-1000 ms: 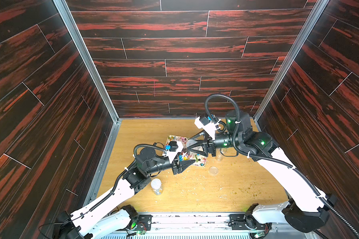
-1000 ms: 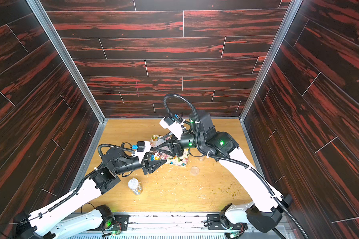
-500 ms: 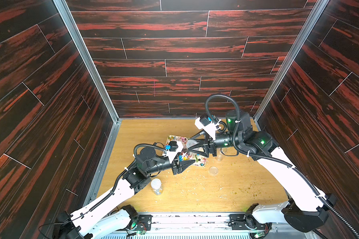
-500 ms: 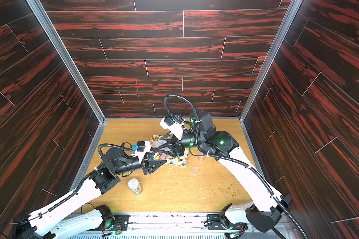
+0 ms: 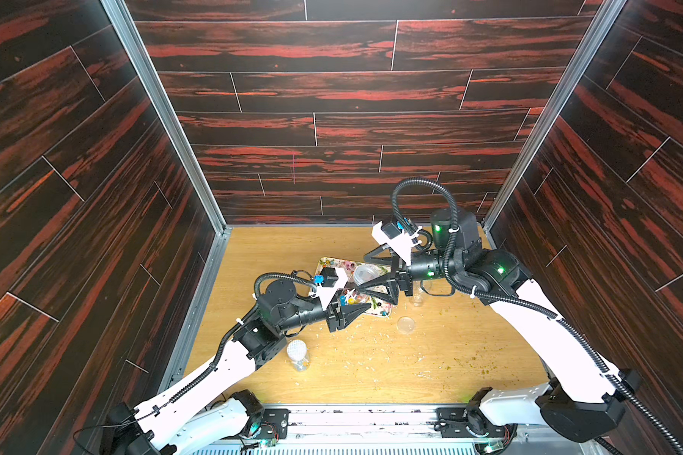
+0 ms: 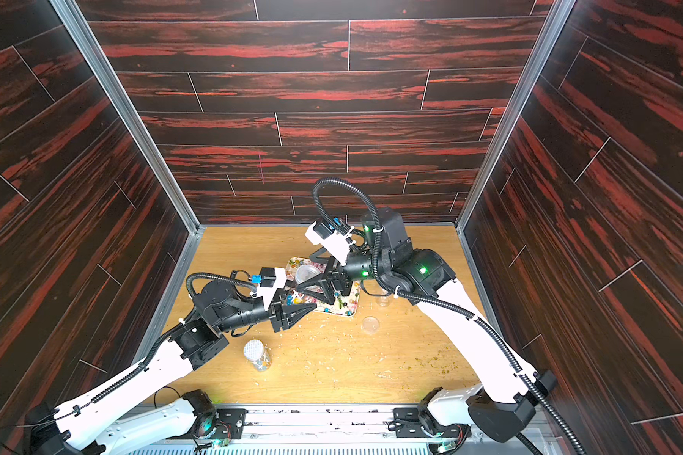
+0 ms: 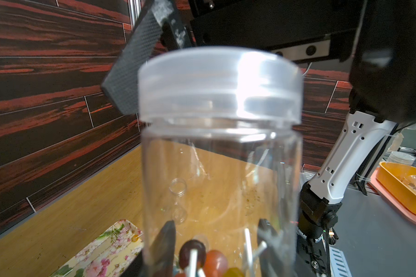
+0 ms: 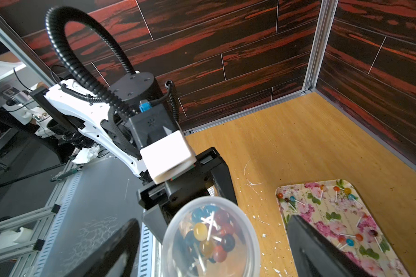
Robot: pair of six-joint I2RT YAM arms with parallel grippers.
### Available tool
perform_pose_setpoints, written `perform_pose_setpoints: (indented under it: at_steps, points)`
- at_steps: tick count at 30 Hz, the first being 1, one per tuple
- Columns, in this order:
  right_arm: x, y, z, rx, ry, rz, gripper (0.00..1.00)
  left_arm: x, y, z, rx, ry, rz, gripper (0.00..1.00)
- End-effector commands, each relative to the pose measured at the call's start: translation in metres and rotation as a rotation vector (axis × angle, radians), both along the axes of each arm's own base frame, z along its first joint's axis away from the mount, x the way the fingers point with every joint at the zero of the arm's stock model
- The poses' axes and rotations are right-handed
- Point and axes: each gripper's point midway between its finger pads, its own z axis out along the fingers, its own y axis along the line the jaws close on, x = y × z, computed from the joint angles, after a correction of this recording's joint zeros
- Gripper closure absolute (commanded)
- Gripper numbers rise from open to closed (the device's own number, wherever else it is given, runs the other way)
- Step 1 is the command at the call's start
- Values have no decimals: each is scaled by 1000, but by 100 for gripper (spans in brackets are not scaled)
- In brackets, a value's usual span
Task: Pour the candies out of the jar
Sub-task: Unscrew the lid from the jar.
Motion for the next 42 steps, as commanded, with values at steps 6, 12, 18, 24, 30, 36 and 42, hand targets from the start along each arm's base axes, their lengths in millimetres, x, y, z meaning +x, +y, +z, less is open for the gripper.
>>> perform_pose_setpoints:
  at_steps: [6, 12, 18, 24, 30, 36, 42]
  points:
    - [-7, -16, 32, 56, 17, -86, 1, -1, 4, 11, -20, -29, 13, 56]
    - [13, -29, 40, 76, 119, -315, 1, 1, 4, 10, -18, -31, 20, 56]
    - [24, -34, 35, 54, 265, -508, 8, 2, 4, 9, -13, -27, 22, 55]
    - [24, -29, 18, -8, 353, -595, 12, 3, 3, 7, -8, -24, 25, 56]
    - [23, -22, 8, -28, 394, -631, 12, 5, 2, 5, -6, -24, 29, 55]
    - [17, -8, 4, -34, 412, -603, 9, 5, 2, 5, -8, -27, 30, 55]
    - [12, 3, -5, -62, 417, -587, 11, 5, 2, 7, -9, -29, 25, 55]
